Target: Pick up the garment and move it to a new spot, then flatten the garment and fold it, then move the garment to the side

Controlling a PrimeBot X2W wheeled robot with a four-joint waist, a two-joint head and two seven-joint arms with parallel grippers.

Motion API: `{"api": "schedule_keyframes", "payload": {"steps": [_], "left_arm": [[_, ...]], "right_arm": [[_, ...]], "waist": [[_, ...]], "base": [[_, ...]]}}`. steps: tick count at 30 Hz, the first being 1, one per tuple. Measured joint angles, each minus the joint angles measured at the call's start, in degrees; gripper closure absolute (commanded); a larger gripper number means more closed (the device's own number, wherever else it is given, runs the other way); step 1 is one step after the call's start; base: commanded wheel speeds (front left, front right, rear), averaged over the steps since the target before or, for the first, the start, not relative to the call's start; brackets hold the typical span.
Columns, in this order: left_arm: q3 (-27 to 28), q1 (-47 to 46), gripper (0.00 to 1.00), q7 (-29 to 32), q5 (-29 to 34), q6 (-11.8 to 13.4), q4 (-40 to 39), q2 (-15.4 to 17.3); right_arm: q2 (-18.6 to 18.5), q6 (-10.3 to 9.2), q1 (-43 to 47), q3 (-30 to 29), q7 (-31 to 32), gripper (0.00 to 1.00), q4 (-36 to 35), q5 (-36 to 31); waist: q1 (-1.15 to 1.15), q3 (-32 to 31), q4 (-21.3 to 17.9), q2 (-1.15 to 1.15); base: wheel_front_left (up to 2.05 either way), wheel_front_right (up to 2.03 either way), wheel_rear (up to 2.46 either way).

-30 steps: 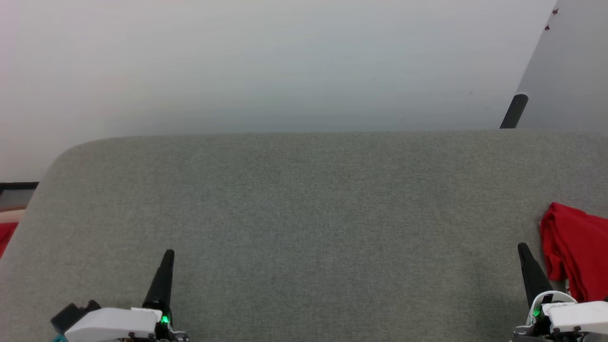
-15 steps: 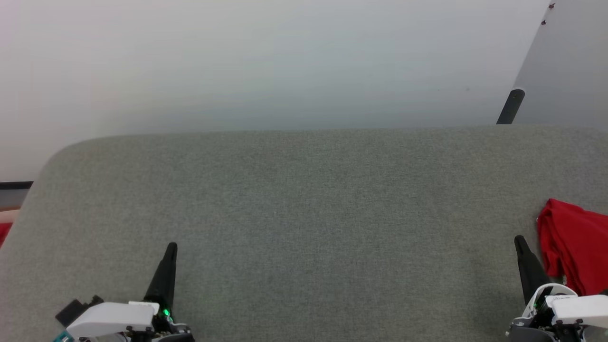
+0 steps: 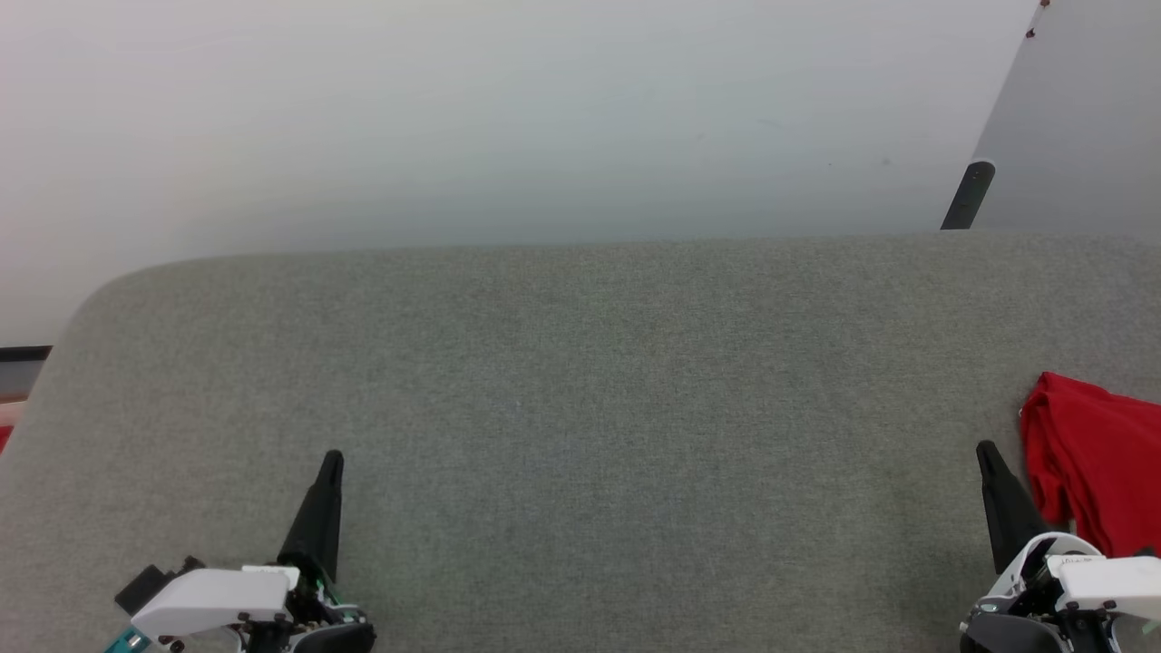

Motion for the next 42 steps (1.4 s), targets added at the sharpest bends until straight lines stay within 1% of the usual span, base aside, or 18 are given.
{"api": "schedule_keyframes", "payload": {"steps": [42], "left_arm": [[0.00, -0.04, 1.00, 0.00, 0.01, 0.00, 0.00, -0.07]], "right_arm": [[0.02, 0.00, -0.37, -0.01, 0.00, 1.00, -0.01, 0.08]], "waist": [[0.00, 0.00, 0.00, 0.00]], "base": [[0.00, 0.00, 0.00]]}}
